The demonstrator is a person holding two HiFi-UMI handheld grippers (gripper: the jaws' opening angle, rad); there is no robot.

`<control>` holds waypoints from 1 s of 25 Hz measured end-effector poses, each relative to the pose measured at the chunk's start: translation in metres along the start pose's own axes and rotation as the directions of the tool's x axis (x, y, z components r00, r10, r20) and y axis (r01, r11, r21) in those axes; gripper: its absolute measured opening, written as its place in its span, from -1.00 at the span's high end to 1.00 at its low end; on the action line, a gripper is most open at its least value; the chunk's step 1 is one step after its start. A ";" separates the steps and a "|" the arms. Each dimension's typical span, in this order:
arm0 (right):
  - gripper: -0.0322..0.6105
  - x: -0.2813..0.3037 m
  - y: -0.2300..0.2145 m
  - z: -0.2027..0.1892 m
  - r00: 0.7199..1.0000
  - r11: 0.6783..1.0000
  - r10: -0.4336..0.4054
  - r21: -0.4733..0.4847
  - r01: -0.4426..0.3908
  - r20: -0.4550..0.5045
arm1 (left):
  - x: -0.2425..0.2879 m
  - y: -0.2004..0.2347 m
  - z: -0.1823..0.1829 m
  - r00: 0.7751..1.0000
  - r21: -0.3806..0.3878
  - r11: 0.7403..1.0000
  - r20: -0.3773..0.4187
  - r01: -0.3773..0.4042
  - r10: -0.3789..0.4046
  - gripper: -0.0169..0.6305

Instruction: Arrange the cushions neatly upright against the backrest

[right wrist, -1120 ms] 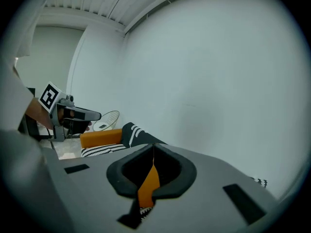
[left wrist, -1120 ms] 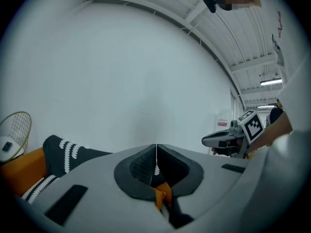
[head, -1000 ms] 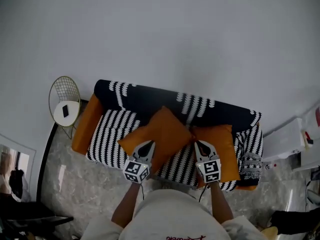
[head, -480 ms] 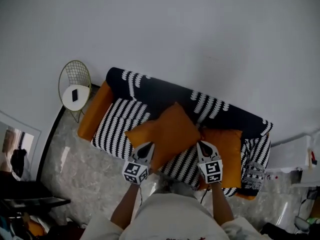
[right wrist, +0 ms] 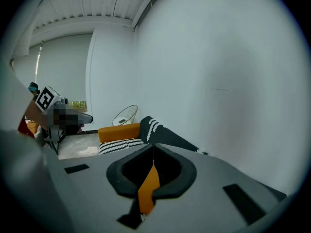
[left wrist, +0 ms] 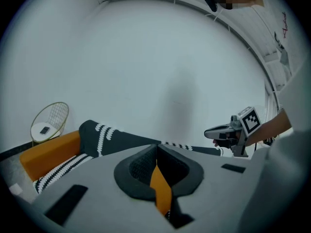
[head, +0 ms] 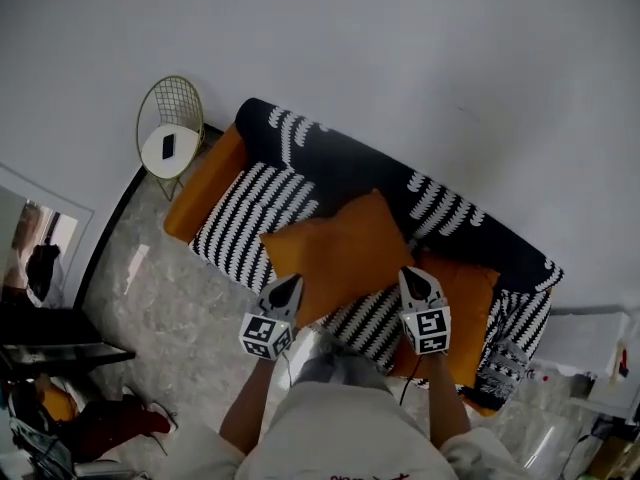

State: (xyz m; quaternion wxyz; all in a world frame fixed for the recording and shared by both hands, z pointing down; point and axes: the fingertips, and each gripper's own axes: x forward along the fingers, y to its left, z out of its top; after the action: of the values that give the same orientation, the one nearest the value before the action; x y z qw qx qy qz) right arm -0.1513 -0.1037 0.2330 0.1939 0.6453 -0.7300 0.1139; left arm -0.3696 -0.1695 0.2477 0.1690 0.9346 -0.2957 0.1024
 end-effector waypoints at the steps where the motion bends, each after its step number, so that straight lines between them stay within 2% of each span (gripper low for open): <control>1: 0.81 0.006 -0.001 -0.003 1.000 1.000 0.014 -0.001 -0.014 -0.008 | 0.001 0.004 -0.003 1.000 -0.006 1.000 -0.004 -0.016 0.016 0.85; 7: 0.81 0.040 -0.007 -0.039 0.992 0.995 0.100 -0.004 -0.101 -0.080 | 0.002 0.035 -0.036 0.991 -0.050 0.990 -0.047 -0.130 0.128 0.85; 12: 0.81 0.058 -0.002 -0.074 0.977 0.988 0.155 0.025 -0.153 -0.147 | -0.006 0.048 -0.074 0.974 -0.092 0.974 -0.117 -0.207 0.196 0.85; 18: 0.81 0.078 0.006 -0.118 0.952 0.977 0.215 0.048 -0.209 -0.218 | -0.006 0.051 -0.123 0.954 -0.156 0.951 -0.187 -0.266 0.236 0.85; 25: 0.81 0.088 0.014 -0.178 0.909 0.963 0.271 0.078 -0.260 -0.315 | -0.007 0.066 -0.184 0.929 -0.217 0.920 -0.253 -0.327 0.270 0.85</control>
State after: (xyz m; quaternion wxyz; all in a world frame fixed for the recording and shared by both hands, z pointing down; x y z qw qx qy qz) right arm -0.1491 -0.1069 0.4321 0.2826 0.5160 -0.7671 0.2557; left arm -0.4309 -0.1477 0.4319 0.3016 0.8316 -0.4258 0.1899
